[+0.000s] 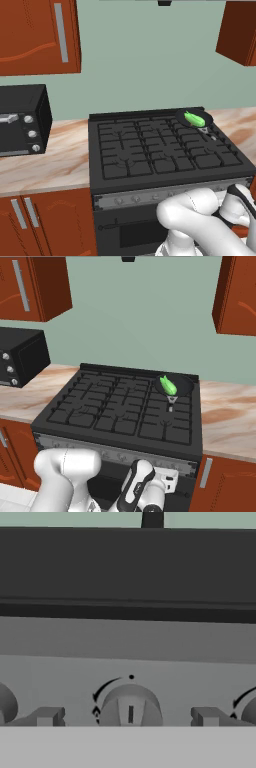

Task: Put the mushroom and corn in the pan. Then turn on the rear right burner and set the heat to medium.

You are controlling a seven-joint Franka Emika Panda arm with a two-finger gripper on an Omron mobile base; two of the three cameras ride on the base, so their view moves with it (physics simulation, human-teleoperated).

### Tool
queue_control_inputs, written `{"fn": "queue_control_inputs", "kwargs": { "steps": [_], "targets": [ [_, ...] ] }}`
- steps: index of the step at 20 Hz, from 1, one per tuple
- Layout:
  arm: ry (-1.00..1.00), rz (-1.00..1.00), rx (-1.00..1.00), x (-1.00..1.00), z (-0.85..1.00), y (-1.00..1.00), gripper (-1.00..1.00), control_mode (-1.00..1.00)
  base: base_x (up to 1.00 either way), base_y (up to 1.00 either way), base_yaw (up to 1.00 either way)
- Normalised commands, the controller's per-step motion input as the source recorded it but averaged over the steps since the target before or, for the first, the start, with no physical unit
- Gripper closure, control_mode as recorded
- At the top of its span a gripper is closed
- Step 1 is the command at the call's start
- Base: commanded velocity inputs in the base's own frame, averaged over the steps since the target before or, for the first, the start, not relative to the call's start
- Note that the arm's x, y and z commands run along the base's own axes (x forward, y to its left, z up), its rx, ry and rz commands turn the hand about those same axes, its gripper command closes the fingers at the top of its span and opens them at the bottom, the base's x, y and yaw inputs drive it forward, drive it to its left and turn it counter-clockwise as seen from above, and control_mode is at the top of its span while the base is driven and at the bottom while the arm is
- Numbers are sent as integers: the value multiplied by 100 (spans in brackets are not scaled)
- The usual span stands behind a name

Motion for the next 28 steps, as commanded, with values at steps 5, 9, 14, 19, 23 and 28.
{"fn": "queue_control_inputs", "kwargs": {
  "steps": [5,9,14,19,23,28],
  "targets": [
    [0,0,0,0,0,-2,-100,-100,0,0,0],
    [0,0,0,0,0,0,100,-100,0,0,0],
    [0,0,0,0,0,0,100,-100,0,0,0],
    [0,0,0,0,0,0,100,-100,0,0,0],
    [-6,0,-1,-1,0,0,100,-100,0,0,0],
    [-8,0,-8,0,0,0,100,-100,0,0,0]
  ]
}}
